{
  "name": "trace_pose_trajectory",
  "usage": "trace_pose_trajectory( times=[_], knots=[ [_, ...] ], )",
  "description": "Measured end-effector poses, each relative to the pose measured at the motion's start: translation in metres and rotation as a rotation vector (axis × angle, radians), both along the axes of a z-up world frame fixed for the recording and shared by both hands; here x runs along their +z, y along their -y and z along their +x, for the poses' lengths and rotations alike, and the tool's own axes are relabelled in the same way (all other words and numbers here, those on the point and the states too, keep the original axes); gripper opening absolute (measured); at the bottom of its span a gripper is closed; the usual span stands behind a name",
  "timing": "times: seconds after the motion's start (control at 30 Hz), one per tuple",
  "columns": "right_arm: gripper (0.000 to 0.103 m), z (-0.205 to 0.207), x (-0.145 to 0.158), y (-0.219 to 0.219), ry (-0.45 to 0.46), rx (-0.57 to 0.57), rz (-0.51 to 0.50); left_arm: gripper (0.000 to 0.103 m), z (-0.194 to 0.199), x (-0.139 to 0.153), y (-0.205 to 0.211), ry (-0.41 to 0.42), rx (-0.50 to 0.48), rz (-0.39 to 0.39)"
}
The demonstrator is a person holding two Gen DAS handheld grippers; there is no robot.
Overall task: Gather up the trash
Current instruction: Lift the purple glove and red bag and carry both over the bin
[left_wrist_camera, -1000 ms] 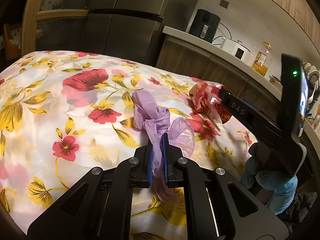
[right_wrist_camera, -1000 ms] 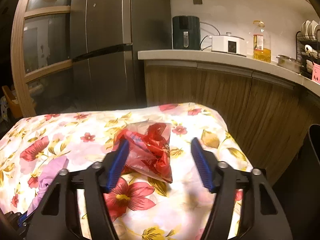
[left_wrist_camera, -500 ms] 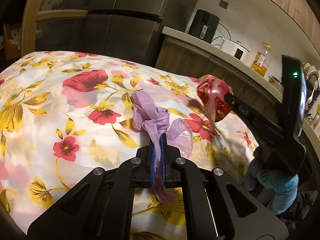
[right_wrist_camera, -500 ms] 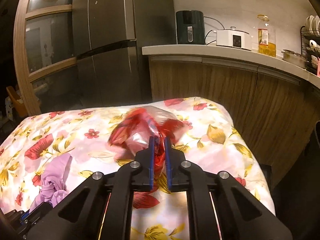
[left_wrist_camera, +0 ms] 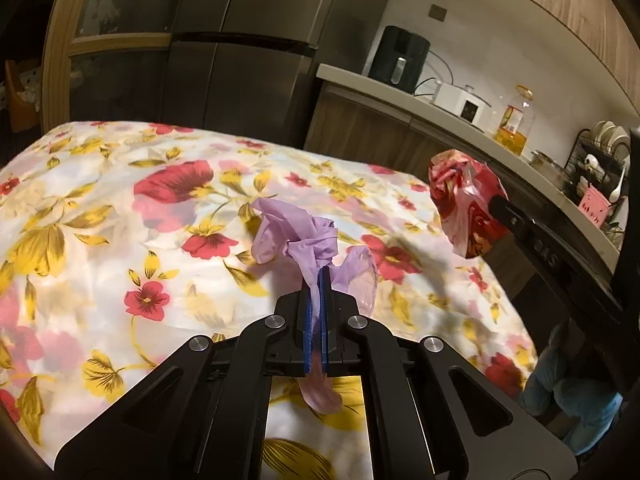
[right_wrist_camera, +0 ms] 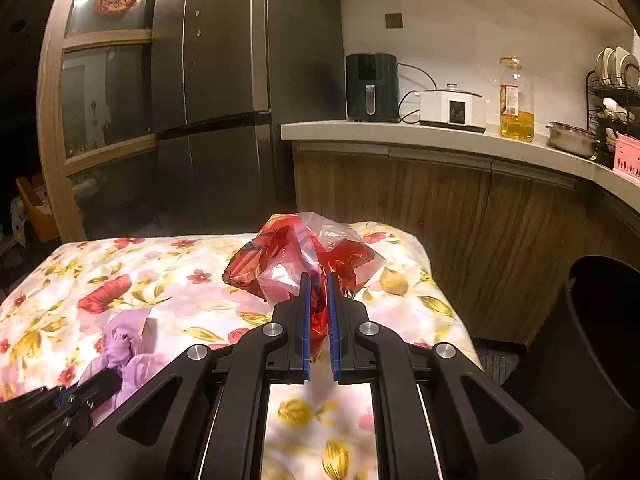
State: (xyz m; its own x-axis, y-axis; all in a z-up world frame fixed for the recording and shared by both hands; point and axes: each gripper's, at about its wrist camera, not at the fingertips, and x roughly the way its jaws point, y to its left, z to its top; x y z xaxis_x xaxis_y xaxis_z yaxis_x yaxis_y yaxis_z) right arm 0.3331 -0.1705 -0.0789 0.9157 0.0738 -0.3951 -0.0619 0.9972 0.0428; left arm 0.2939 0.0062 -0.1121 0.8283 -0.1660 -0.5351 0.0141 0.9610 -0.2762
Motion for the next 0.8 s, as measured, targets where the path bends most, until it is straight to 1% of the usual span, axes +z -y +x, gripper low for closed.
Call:
trace_pose_trajectory(
  times=[0.33,0.5,0.8],
  knots=[
    [0.008,-0.056,0.027,0.033,0.066,-0.024,0.035,0.001,-0.028,0.028,0.008,0.052,-0.007,0.017],
    [0.008,-0.080,0.037,0.053,0.098,-0.053,0.042,0.001,-0.042,0.047,0.028,0.093,-0.044,0.032],
    [0.008,-0.119,0.057,0.101,0.160,-0.143,0.056,0.001,-0.058,0.079,0.088,0.166,-0.149,0.050]
  ],
)
